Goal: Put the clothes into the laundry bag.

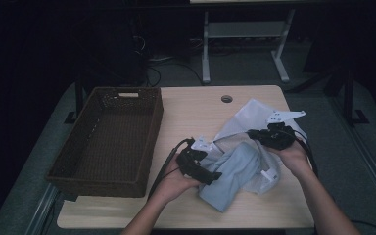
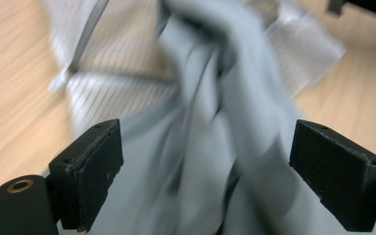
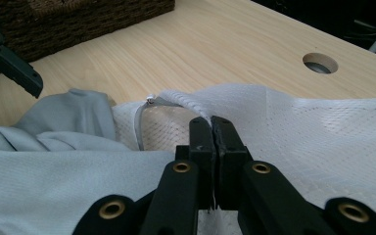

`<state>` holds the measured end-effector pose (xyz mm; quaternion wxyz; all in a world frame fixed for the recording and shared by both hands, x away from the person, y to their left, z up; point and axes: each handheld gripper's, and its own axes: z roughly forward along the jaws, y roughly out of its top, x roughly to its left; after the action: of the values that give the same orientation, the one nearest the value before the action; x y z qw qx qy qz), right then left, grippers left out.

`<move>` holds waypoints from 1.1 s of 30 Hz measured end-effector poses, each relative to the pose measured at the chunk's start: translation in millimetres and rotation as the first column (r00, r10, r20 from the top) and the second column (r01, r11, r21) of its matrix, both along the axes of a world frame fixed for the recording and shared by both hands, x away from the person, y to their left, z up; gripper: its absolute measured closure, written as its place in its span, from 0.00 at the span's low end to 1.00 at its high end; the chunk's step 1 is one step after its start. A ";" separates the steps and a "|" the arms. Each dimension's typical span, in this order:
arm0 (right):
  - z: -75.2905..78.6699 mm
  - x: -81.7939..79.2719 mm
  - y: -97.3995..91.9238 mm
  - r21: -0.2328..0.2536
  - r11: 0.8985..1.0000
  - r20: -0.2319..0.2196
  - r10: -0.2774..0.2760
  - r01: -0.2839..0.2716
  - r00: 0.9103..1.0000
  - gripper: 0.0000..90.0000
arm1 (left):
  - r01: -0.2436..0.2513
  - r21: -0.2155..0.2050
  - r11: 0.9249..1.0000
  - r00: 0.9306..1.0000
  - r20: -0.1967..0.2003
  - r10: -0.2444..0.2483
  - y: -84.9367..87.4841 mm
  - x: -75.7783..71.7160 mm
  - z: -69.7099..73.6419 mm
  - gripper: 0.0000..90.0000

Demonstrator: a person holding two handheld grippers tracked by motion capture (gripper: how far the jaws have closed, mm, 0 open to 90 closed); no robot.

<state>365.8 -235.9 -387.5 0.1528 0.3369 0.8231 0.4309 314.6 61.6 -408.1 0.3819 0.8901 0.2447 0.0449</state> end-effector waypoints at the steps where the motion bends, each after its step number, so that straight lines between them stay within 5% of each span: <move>1: -0.3 -0.3 0.1 0.000 1.000 -0.001 0.000 0.000 1.000 0.97 | -0.013 -0.003 1.000 1.000 -0.003 0.013 4.2 0.0 -4.7 0.13; 3: -0.9 -1.0 0.3 -0.004 1.000 -0.001 0.002 -0.002 1.000 0.97 | -0.030 0.003 1.000 0.999 -0.031 0.030 8.9 3.0 -15.4 0.12; 10: -4.9 -0.9 -1.1 -0.013 1.000 -0.013 -0.001 0.001 1.000 0.97 | -0.024 0.098 0.995 0.999 -0.026 0.026 4.7 13.9 -42.9 0.11; 16: -5.9 -0.1 -2.4 -0.013 1.000 -0.016 -0.003 0.003 1.000 0.97 | -0.027 0.077 0.997 0.998 -0.062 0.031 3.9 14.6 -53.4 0.15; 20: -6.1 -0.1 -2.9 -0.018 1.000 -0.017 -0.001 0.001 1.000 0.97 | -0.005 0.107 0.994 0.999 -0.042 0.009 5.3 14.2 -52.1 0.31; 26: -6.2 0.2 -3.7 -0.017 1.000 -0.019 -0.002 0.002 1.000 0.97 | 0.048 0.084 0.995 0.996 -0.076 -0.042 2.8 9.4 -49.8 0.74; 33: -7.1 0.5 -3.7 -0.016 1.000 -0.023 0.000 0.000 1.000 0.97 | 0.060 0.085 0.995 0.995 -0.080 -0.053 0.7 6.5 -40.6 0.85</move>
<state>366.3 -239.6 -394.7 0.1459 0.3405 0.8283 0.4204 321.1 62.3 -448.7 0.3341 0.9135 0.2320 0.0100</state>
